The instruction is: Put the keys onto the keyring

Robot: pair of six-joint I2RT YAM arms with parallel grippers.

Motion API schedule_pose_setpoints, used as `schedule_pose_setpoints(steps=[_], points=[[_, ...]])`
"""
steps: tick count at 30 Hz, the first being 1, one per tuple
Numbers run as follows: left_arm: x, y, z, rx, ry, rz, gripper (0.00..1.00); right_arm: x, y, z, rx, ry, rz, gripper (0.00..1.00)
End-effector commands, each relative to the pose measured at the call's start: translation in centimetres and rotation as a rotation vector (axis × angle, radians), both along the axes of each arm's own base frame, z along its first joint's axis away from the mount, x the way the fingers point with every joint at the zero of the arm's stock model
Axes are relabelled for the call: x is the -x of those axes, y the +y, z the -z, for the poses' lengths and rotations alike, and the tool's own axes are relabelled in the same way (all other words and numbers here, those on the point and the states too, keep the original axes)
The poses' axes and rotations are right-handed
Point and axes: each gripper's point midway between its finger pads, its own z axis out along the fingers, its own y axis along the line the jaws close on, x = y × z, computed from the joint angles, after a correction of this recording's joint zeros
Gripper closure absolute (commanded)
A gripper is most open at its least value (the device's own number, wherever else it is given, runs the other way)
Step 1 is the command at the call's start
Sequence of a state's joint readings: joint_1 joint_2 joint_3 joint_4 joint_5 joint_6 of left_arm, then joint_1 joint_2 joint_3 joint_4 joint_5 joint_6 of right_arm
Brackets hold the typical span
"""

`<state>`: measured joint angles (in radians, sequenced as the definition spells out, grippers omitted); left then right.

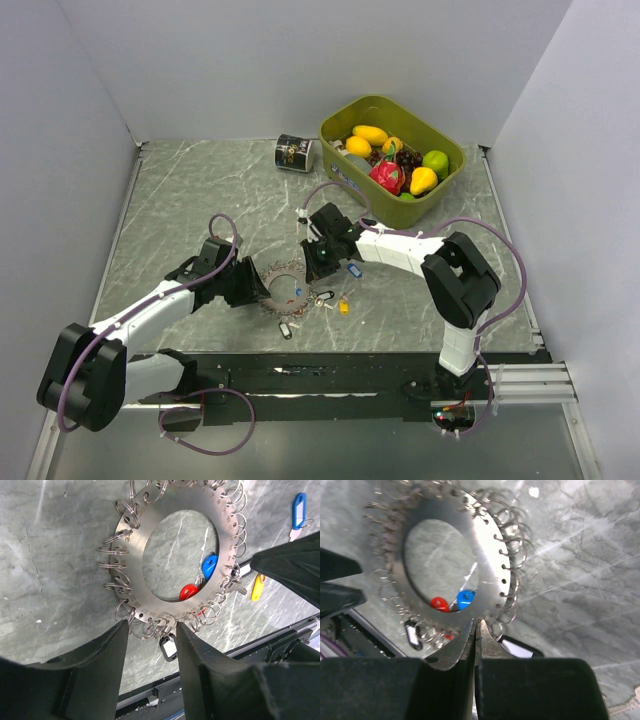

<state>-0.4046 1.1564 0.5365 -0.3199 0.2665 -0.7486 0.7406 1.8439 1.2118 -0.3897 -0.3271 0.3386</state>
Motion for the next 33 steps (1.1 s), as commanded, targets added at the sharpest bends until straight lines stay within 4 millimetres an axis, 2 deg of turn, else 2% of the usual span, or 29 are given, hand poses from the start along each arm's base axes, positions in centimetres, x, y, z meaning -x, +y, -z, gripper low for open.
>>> schedule_pose_setpoints(steps=[1, 13, 33], points=[[-0.4, 0.3, -0.7, -0.014, -0.035, -0.037, 0.52, -0.5, 0.7, -3.3, -0.064, -0.067, -0.020, 0.94], [0.0, 1.1, 1.4, -0.086, 0.027, -0.069, 0.59, -0.1, 1.6, -3.1, -0.067, -0.056, -0.044, 0.92], [-0.7, 0.4, 2.2, -0.079, 0.031, -0.047, 0.82, 0.2, 1.1, -2.1, -0.037, -0.044, -0.040, 0.92]])
